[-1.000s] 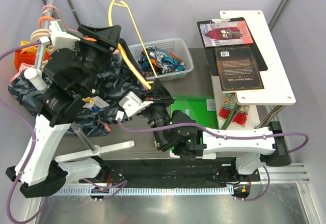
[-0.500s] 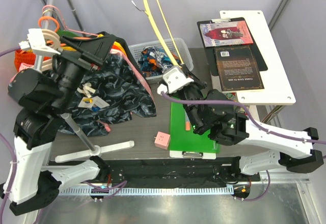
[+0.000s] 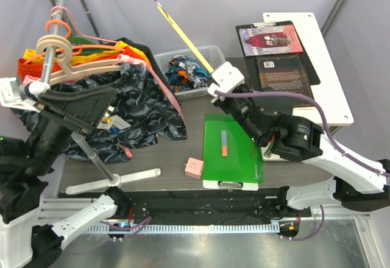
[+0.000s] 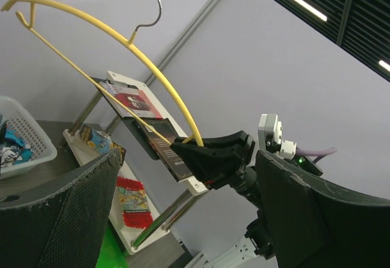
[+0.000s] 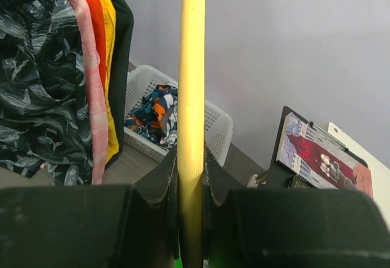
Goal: Remove the shorts from the hanger
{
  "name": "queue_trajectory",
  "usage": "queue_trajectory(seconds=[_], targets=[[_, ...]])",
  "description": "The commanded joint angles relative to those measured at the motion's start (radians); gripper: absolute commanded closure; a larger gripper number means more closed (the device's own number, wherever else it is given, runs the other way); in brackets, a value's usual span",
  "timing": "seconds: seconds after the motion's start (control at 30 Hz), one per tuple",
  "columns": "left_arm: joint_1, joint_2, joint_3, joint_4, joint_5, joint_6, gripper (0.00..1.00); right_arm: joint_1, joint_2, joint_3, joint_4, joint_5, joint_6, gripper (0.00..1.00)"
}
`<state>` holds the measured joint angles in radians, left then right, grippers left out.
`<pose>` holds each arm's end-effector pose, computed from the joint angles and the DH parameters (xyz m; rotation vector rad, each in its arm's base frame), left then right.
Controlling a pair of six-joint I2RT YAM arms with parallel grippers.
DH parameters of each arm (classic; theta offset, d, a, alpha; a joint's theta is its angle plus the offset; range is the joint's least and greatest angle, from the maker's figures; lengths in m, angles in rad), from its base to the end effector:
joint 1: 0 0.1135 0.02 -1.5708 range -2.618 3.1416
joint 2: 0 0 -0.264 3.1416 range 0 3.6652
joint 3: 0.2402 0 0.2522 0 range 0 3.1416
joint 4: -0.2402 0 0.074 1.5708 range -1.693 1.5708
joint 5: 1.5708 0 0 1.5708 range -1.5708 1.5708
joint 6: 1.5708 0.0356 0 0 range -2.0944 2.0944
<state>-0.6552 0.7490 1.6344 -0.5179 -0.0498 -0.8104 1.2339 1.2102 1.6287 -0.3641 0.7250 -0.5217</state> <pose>0.0308 -0.0214 0.5602 -0.1478 1.2924 -1.2426 0.0972 0.2062 0.5204 -0.7294 1.3451 0.0180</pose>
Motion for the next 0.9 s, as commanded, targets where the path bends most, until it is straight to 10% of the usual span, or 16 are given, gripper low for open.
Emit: queue_trajectory(seconds=[0.0, 0.47, 0.87], targets=[[-0.004, -0.054, -0.008, -0.068, 0.018, 0.063, 0.09, -0.005, -0.046, 0.112, -0.215, -0.03, 0.172, 0.99], [-0.004, -0.155, -0.123, -0.096, 0.128, 0.137, 0.03, -0.004, -0.216, 0.112, -0.743, -0.146, 0.687, 0.99], [-0.004, -0.257, -0.254, -0.143, 0.142, 0.114, 0.02, -0.004, -0.357, -0.099, -0.678, -0.623, 0.769, 0.99]])
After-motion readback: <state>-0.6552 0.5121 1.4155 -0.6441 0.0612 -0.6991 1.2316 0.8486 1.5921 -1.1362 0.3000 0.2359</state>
